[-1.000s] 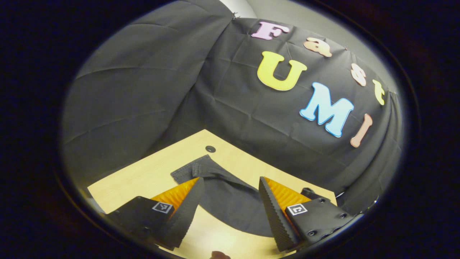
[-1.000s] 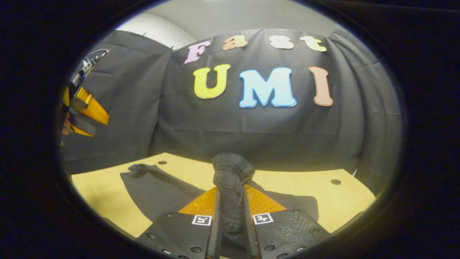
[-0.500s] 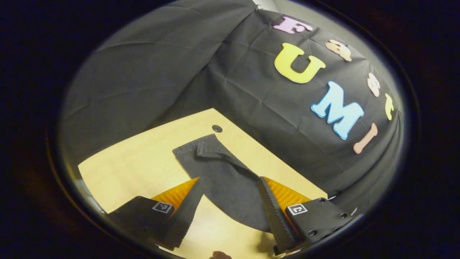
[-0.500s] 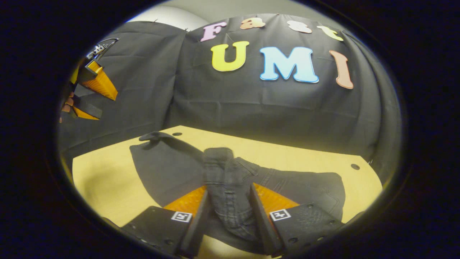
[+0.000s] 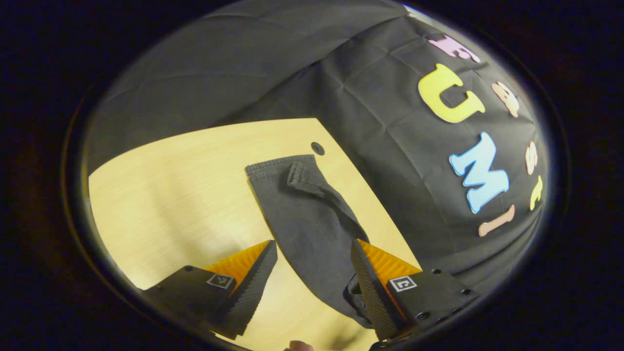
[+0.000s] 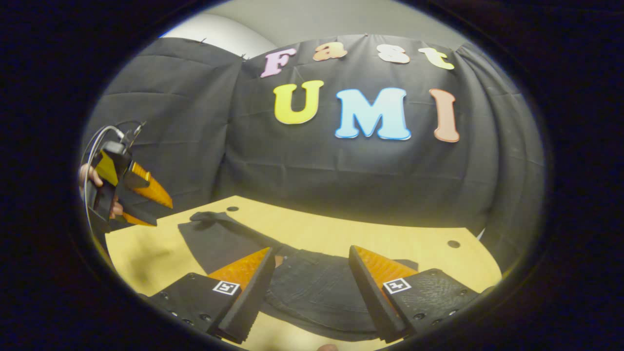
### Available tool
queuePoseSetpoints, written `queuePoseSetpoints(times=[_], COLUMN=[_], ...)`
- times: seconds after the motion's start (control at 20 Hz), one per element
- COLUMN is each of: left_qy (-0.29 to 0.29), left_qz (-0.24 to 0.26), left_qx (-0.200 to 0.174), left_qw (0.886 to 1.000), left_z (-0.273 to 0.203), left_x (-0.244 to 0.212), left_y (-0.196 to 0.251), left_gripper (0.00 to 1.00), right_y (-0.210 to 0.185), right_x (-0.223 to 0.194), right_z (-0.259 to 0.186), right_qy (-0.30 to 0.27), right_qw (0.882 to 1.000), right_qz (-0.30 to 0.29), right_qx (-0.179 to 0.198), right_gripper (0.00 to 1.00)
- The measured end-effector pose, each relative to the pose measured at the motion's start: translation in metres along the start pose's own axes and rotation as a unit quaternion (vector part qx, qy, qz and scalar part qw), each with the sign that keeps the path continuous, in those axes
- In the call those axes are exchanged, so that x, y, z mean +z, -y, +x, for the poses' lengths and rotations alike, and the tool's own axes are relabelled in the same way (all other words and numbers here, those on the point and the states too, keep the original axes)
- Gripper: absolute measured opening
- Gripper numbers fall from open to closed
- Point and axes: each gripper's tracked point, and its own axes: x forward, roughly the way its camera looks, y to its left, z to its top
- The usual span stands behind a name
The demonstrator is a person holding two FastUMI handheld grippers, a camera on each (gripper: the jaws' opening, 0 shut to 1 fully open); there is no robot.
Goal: Grasp the waist and the cuffs of the jeans and fold them to make the two legs overlap; first hold the waist and fold one-third of the jeans toward the cuffs, then hold the cuffs and fold the remaining one-third in the same direction to finish folding.
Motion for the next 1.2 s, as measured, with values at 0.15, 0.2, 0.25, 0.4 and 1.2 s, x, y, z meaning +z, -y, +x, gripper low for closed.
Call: queuePoseSetpoints(times=[0.15, 0.2, 0.25, 0.4, 1.2], left_qy=[-0.011, -0.015, -0.019, -0.041, -0.075], left_qz=[-0.039, -0.053, -0.067, -0.106, -0.096], left_qx=[0.002, 0.005, 0.009, 0.014, -0.038], left_qw=[0.999, 0.998, 0.997, 0.993, 0.992], left_z=[0.02, 0.032, 0.041, 0.071, 0.17], left_x=[0.012, 0.017, 0.023, 0.028, 0.049], left_y=[-0.026, -0.034, -0.046, -0.065, -0.055], left_gripper=[0.99, 0.99, 0.99, 0.99, 0.98], right_y=[0.027, 0.034, 0.041, 0.063, 0.11], right_x=[0.008, 0.012, 0.017, 0.03, 0.028], right_z=[-0.01, -0.015, -0.02, -0.03, -0.022], right_qy=[-0.003, -0.001, 0.001, 0.011, -0.042], right_qw=[0.999, 0.999, 0.998, 0.996, 0.981], right_qz=[0.0, -0.002, -0.003, -0.004, 0.002], right_qx=[-0.037, -0.047, -0.057, -0.093, -0.19], right_gripper=[0.9, 0.9, 0.9, 0.9, 0.92])
